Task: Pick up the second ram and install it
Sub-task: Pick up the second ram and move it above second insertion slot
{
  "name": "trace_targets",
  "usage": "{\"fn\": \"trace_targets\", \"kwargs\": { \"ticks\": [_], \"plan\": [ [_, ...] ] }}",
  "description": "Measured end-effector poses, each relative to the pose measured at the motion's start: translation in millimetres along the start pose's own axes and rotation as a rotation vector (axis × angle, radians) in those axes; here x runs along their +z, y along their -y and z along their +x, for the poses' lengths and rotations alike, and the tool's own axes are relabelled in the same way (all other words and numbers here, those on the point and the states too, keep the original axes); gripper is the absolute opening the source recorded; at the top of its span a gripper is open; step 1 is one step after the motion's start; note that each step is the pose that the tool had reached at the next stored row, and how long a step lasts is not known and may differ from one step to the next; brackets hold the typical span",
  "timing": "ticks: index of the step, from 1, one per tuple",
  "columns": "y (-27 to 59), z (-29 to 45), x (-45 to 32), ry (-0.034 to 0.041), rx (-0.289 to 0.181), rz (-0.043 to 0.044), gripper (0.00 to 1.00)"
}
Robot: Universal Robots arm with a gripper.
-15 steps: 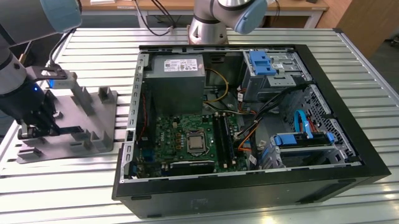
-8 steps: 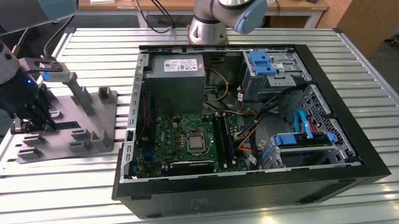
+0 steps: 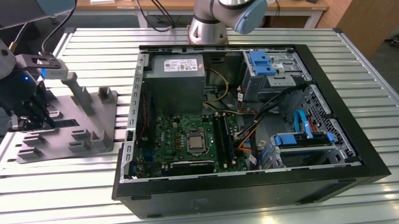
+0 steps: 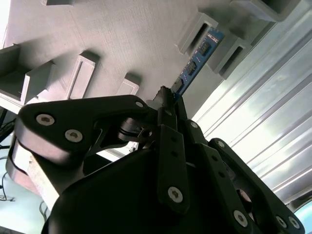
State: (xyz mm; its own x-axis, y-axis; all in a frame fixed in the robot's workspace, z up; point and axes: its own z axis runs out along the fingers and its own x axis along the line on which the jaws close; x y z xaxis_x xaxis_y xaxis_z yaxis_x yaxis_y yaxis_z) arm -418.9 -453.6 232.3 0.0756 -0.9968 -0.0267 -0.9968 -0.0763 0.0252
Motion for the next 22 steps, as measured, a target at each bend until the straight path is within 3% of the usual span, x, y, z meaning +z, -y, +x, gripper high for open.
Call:
{"fn": "trace_targets", "kwargs": {
  "ticks": [22],
  "plan": [
    [-0.5,-0.6,-21.6,0.0049,0.0,0.0004,0.14]
  ]
}}
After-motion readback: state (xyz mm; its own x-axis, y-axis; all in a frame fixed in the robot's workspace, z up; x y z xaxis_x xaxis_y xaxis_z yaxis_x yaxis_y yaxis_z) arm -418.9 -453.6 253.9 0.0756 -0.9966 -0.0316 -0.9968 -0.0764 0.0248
